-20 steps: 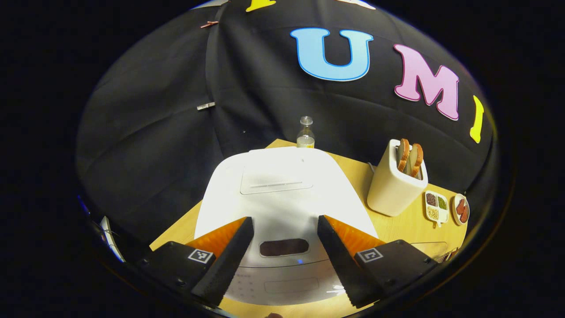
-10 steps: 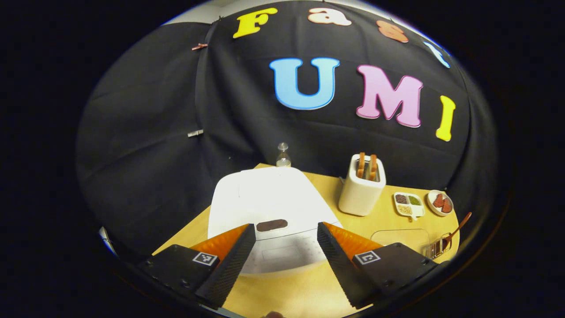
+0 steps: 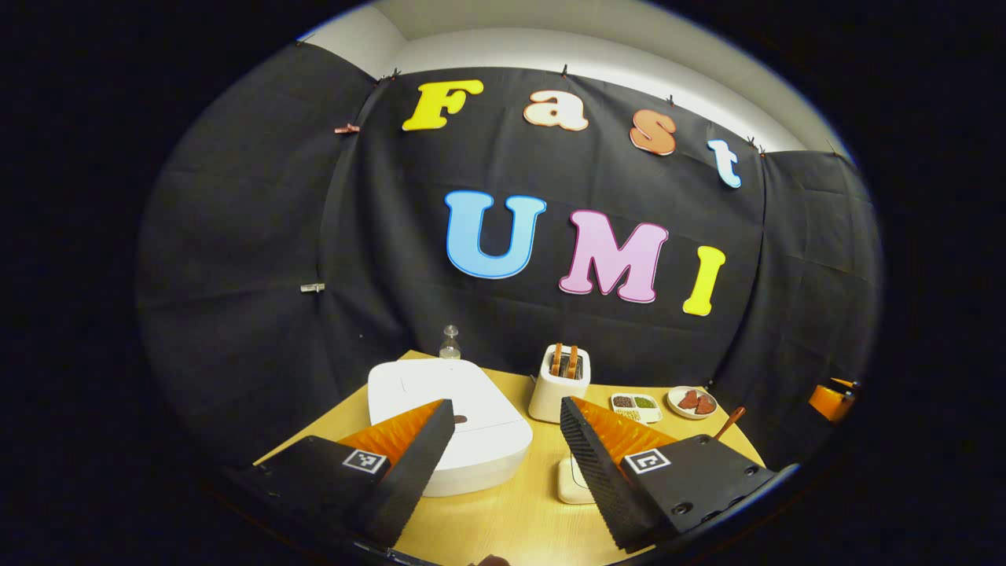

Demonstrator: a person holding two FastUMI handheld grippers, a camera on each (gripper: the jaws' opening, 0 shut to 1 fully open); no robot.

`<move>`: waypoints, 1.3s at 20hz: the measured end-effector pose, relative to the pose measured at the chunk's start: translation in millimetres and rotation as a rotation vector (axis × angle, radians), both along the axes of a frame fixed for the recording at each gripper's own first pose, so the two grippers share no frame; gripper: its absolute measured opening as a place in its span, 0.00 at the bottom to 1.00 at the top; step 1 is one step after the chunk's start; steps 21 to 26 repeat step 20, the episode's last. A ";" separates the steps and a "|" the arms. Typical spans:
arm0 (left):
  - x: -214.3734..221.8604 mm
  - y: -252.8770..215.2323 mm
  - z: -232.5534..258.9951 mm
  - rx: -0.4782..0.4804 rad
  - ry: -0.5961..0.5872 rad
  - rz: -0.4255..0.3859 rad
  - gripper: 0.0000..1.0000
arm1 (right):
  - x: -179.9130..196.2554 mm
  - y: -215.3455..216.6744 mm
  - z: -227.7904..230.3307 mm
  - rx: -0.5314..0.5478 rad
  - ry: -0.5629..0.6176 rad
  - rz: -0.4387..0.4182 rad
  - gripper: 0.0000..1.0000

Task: Close the left gripper, press the button to open the rice cooker; take a wooden spoon from the chopstick holder with the right hand, scoop a spoonful of rice and pour it into the rice cooker, then put the wooden spoon back into the chopstick holder.

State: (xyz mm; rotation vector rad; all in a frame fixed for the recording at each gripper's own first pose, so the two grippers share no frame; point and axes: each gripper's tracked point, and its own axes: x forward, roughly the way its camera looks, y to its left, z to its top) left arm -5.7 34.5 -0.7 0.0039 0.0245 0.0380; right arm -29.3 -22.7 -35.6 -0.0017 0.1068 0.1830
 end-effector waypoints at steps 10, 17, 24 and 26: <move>-50.4 -6.5 -11.1 0.043 -0.019 -0.050 0.95 | -60.1 -21.6 -3.2 -0.039 -0.017 -0.087 0.98; -40.0 0.4 -3.7 0.081 -0.044 -0.043 0.95 | -53.9 -13.7 -1.9 -0.028 -0.018 -0.095 0.98; -35.1 2.2 -8.6 0.078 -0.031 -0.039 0.95 | -49.8 -7.8 -7.0 -0.028 -0.002 -0.091 1.00; -35.1 2.2 -8.6 0.078 -0.031 -0.039 0.95 | -49.8 -7.8 -7.0 -0.028 -0.002 -0.091 1.00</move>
